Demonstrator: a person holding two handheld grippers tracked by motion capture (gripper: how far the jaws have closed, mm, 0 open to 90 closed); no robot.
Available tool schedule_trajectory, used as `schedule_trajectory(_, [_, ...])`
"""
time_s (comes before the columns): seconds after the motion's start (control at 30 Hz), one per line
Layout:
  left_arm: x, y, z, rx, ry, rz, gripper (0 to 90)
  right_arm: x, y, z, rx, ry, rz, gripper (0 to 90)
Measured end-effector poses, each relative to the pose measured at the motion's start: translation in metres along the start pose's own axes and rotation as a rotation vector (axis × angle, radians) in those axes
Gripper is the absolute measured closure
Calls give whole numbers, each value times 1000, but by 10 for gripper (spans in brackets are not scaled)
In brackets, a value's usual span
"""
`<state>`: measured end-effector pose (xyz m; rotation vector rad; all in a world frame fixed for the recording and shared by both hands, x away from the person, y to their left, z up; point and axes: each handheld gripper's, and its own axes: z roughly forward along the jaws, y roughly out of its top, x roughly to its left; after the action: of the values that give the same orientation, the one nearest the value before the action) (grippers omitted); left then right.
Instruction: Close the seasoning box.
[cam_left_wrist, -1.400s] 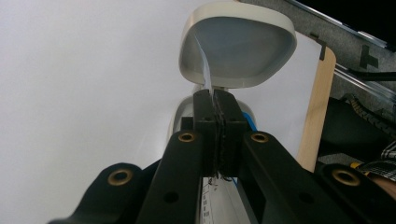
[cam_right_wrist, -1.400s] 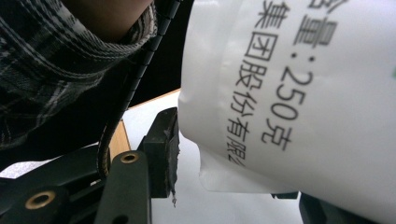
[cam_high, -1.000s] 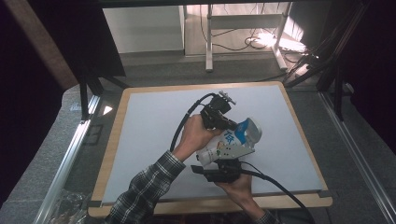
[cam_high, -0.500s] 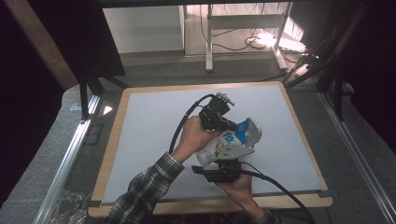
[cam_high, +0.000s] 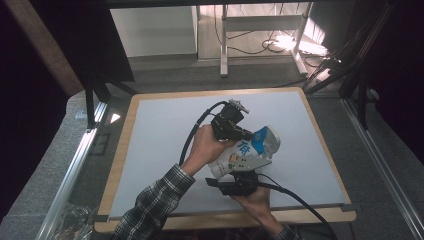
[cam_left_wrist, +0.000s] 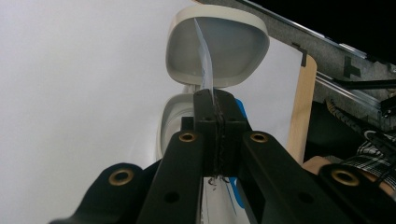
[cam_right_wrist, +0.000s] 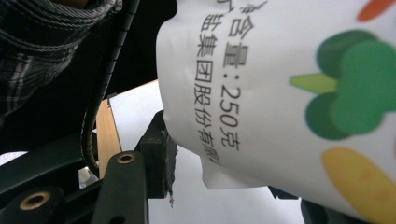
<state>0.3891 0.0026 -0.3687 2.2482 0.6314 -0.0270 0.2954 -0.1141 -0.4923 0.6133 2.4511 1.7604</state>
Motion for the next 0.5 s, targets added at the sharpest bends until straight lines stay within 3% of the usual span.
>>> schedule_trajectory(0.5, [1,-6,-8,-17,-1,-6,892,-4,-4,2,21,-19,3,493])
